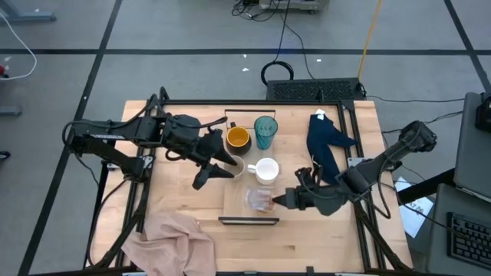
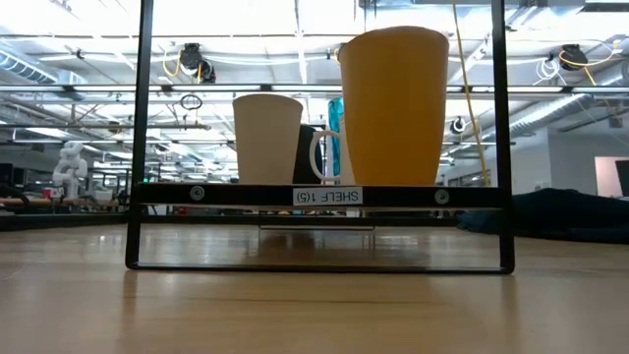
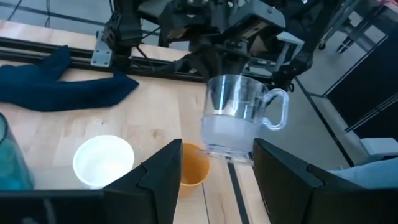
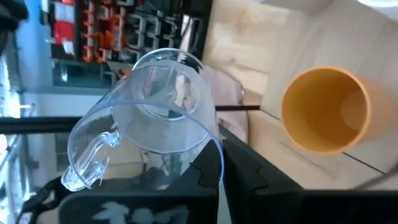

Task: Stack small to large cups/mugs on shelf
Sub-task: Put the transparent mug on the shelf

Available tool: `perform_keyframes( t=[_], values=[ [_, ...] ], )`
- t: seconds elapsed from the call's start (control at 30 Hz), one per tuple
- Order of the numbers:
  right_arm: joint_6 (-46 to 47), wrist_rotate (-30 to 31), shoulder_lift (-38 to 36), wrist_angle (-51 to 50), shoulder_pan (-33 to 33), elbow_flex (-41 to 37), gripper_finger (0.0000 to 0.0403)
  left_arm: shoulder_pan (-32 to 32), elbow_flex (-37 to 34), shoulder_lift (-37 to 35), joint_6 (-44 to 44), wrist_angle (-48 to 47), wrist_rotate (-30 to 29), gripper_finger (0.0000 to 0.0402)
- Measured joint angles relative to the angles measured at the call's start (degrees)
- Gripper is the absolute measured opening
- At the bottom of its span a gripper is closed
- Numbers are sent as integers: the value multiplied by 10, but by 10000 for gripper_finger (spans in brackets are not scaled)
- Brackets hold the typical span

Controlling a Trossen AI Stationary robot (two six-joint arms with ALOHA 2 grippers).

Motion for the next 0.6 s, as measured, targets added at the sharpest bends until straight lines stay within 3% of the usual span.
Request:
perform_keyframes(
  t=[0.2, 0.6],
  values=[
    [-19, -62, -4, -32, -52, 0, 0, -4, 0, 0, 22, 2, -30, 195],
    [-89, -121, -4, 89, -141, -1, 0, -34, 0, 0, 165, 17, -47, 195]
  ],
)
